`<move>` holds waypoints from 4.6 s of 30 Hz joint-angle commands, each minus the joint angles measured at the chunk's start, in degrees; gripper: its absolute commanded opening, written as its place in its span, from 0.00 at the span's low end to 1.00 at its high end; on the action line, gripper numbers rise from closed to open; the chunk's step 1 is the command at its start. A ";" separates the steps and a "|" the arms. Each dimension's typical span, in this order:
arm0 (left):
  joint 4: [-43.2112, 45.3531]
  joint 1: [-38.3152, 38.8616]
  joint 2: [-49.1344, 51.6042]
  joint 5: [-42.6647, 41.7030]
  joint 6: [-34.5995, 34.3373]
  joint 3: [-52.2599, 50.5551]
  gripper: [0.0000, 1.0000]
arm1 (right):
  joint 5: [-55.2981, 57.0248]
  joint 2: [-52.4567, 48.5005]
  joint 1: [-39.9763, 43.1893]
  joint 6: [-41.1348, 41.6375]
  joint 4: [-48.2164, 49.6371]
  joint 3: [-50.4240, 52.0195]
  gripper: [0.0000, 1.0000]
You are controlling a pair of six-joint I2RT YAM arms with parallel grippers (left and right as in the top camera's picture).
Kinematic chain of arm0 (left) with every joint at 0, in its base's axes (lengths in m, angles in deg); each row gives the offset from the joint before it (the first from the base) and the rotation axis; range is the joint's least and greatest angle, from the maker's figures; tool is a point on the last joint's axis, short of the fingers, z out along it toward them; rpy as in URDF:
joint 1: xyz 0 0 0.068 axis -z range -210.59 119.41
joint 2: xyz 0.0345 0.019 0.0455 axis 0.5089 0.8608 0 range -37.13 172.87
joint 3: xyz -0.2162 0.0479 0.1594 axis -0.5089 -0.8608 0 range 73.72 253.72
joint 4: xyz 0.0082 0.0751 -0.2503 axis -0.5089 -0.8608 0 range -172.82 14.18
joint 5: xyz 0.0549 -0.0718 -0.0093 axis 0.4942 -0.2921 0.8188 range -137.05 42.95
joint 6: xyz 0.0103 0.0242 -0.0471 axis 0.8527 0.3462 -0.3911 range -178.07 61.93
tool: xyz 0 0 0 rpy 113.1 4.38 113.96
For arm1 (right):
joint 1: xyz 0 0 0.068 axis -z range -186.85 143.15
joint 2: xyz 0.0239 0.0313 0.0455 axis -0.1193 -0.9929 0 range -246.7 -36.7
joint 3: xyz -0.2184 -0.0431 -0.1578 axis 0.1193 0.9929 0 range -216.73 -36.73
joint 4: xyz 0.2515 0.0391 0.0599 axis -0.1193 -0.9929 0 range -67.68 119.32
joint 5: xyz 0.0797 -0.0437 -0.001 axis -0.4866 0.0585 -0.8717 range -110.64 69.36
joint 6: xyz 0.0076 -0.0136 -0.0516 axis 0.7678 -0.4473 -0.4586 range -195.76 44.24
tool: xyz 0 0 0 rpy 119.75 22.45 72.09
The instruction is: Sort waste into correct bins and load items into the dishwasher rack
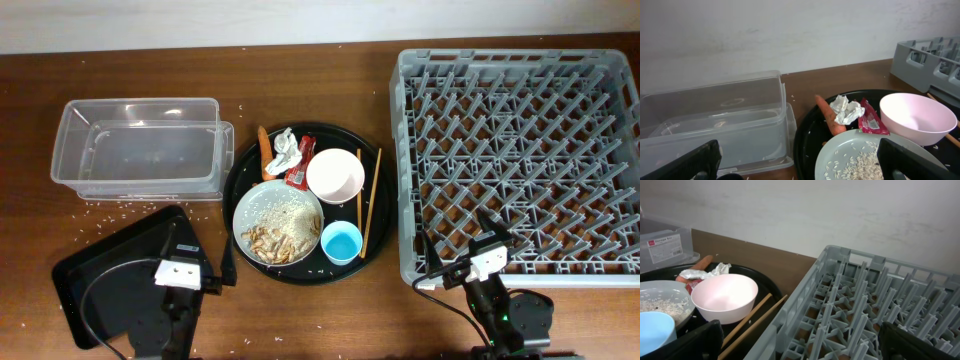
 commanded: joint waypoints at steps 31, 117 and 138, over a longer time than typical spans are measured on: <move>-8.39 -0.07 27.34 -17.49 -1.73 35.50 0.99 | -6.34 -16.61 0.35 13.94 -19.10 -34.21 0.98; -47.47 9.51 92.37 -56.76 1.97 78.97 0.85 | -11.10 -68.74 8.39 13.29 -61.46 -77.94 0.91; -59.30 7.52 61.64 9.46 -8.63 88.46 0.99 | 20.04 -104.83 -25.42 39.30 -43.23 -81.83 0.04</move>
